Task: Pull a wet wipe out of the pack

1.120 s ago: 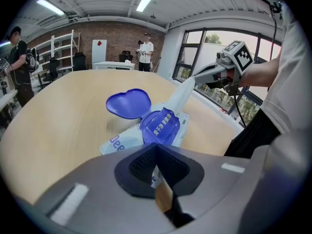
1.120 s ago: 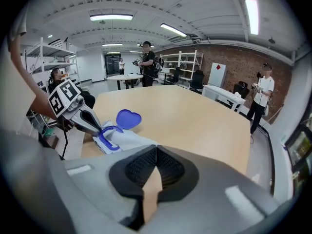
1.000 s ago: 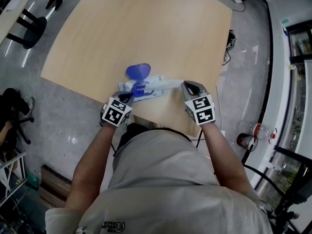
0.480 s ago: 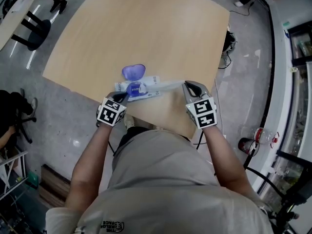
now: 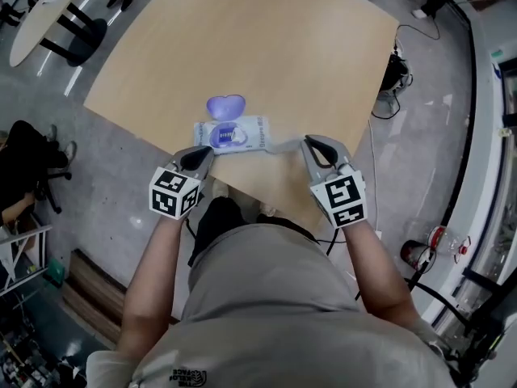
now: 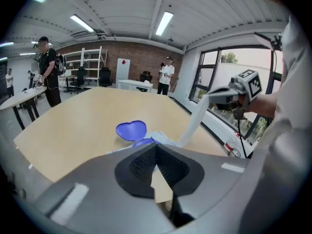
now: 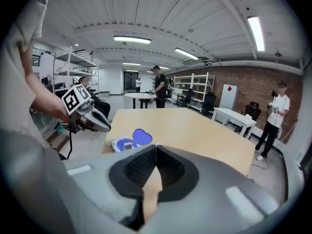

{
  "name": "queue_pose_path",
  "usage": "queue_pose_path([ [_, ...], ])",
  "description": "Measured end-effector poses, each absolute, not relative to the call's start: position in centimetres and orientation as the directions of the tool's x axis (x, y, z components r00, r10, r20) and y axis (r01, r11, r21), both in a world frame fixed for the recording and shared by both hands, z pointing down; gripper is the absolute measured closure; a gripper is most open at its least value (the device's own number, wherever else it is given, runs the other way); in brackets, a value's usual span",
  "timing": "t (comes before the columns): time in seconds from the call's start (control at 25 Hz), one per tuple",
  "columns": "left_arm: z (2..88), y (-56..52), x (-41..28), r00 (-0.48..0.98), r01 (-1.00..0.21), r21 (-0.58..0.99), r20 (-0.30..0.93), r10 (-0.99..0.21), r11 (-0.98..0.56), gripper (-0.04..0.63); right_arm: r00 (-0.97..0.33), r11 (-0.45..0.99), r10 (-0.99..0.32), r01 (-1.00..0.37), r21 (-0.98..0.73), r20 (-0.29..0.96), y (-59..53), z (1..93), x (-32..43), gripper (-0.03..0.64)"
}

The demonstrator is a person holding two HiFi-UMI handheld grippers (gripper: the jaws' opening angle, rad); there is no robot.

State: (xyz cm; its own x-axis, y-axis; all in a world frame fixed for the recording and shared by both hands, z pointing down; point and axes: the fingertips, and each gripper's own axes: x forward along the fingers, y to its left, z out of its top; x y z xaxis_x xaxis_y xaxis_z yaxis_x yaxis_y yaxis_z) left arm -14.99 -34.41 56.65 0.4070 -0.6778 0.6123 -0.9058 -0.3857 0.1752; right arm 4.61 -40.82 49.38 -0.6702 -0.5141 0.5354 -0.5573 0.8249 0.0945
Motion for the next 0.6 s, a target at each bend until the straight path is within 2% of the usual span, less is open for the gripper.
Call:
queue_pose_path([
  [0.32,48.7,-30.1,-10.8,0.459,-0.881,0.154,0.499,-0.735,-0.447,0.591,-0.766,0.870,-0.444,-0.493,0.018,0.466,-38.3,47.2,4.6,0.614],
  [0.6,43.6,-27.0,-8.6,0.515,-0.848,0.123,0.426,-0.744,-0.516,0.591,-0.785,0.873,-0.454,-0.487,0.031,0.422,-34.6,44.1,4.7,0.614],
])
